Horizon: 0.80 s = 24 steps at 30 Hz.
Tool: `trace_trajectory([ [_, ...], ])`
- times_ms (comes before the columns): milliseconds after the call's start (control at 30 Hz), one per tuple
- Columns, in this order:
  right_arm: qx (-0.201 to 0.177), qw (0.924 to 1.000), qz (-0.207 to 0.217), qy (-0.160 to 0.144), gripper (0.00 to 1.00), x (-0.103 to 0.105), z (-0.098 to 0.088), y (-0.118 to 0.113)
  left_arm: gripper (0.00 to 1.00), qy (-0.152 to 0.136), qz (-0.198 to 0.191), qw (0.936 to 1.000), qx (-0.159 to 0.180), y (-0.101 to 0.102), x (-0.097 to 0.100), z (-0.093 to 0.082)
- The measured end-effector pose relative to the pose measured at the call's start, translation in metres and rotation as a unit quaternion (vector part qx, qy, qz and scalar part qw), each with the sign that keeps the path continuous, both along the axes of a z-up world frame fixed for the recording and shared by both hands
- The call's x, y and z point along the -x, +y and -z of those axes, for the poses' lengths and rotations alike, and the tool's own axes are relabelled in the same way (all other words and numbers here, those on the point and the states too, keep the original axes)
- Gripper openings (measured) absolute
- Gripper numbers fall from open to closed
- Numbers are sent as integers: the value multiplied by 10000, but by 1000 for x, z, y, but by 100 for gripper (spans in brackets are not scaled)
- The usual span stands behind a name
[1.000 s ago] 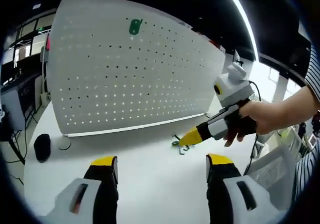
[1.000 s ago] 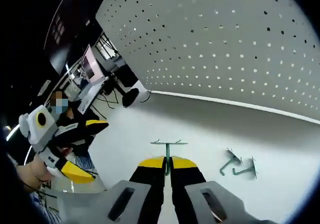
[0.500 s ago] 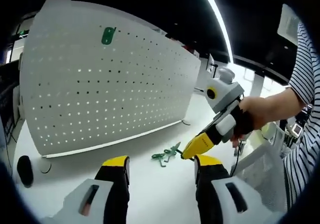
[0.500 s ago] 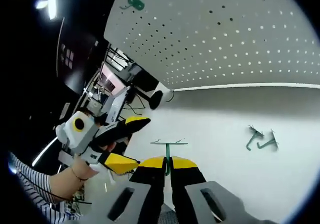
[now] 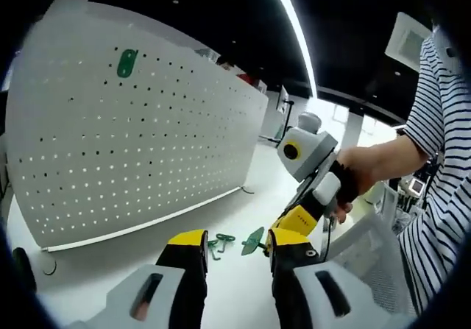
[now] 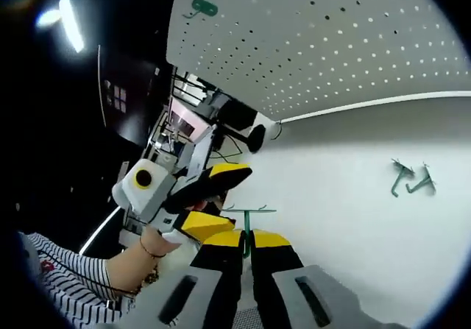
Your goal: Insert the hook assembly into the mounting plate slot until the hook locks in place.
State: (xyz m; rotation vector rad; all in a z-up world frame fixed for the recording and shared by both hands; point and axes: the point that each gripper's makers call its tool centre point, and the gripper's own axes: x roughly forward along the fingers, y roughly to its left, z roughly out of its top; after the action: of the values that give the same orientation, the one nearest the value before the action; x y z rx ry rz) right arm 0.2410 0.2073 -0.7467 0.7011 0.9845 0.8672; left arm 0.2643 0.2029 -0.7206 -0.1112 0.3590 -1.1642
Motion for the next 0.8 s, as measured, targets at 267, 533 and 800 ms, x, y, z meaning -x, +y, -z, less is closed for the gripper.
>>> trace_trajectory([
  [267,-325,9994,-16,129,0,0,-8,4,7,-47,424,9991,37,-7,13,-5],
  [533,-479,9986,-97,208,1,3,-7,6,3,-278,494,9979,-302,-4,11,-1],
  [800,-64,9979,-174,-617,2,-3,-5,7,1,-244,390,9961,-756,1,10,11],
])
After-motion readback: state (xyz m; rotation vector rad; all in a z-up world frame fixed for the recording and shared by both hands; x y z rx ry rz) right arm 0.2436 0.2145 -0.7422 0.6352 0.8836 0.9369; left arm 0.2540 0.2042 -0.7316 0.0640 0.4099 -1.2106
